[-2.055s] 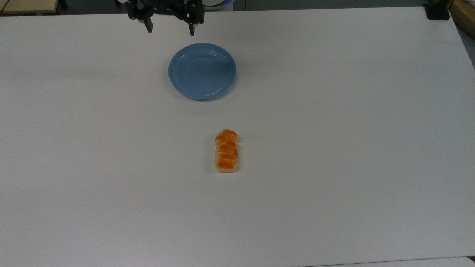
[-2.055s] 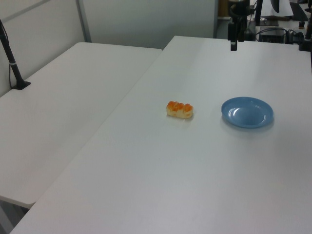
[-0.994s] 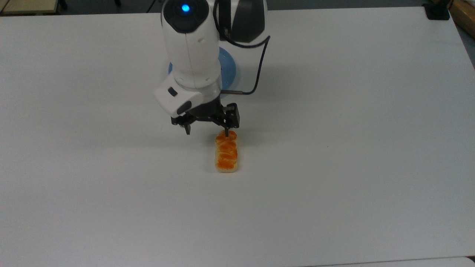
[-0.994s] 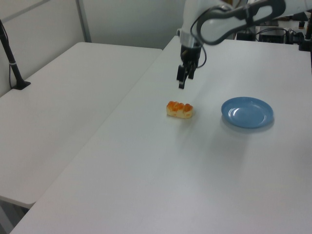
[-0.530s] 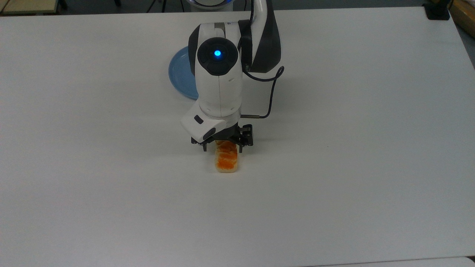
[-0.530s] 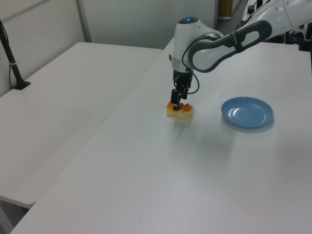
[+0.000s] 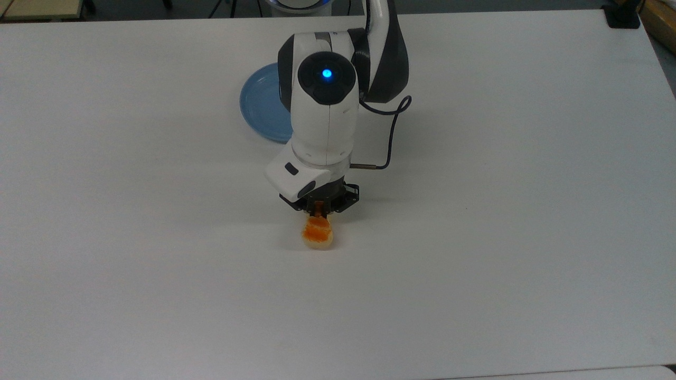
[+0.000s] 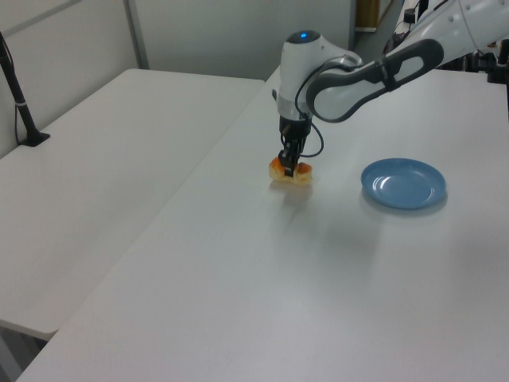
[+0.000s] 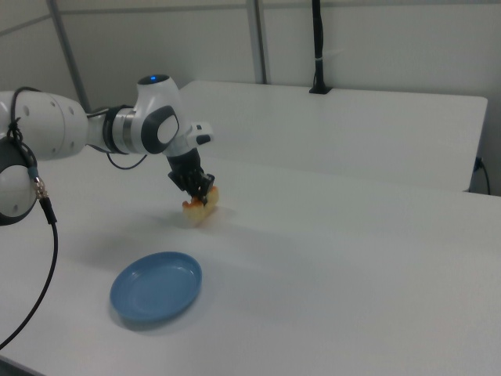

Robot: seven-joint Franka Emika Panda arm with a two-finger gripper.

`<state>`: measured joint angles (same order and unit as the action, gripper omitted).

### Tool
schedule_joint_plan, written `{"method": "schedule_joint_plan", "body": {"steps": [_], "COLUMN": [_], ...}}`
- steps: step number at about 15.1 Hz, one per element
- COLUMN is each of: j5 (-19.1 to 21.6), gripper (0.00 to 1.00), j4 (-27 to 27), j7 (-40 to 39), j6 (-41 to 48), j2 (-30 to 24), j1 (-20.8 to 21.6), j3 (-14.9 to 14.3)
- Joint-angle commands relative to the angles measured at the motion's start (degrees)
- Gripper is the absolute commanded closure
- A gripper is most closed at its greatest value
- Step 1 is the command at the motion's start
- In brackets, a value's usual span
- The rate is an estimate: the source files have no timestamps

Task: Put the bread on a plate
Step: 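Lift the bread roll and carry it over the blue plate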

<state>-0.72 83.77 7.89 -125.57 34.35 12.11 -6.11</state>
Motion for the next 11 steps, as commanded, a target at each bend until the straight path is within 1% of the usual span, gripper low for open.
{"method": "schedule_joint_plan", "body": {"steps": [1, 3, 4, 6, 7, 8, 11], "j5": [-0.60, -0.25, -0.16, -0.07, -0.07, -0.07, -0.86], "gripper": [0.82, 0.82, 0.81, 0.81, 0.81, 0.81, 0.81], "j4": [5.34, 7.97, 10.51, 15.44, 17.46, 19.22, 24.41], "j7": [-1.99, -5.32, -6.82, -8.14, -8.32, -8.33, -8.33], "j6": [6.62, 13.74, 16.21, 19.47, 20.79, 21.50, 21.25], "j2": [-10.94, -16.56, -19.73, -25.62, -27.47, -28.36, -28.28], "j1": [-0.60, -1.38, -1.82, -2.53, -2.88, -2.80, -2.36], "j3": [-0.22, -0.22, -0.22, -0.22, -0.22, -0.22, -0.22]}}
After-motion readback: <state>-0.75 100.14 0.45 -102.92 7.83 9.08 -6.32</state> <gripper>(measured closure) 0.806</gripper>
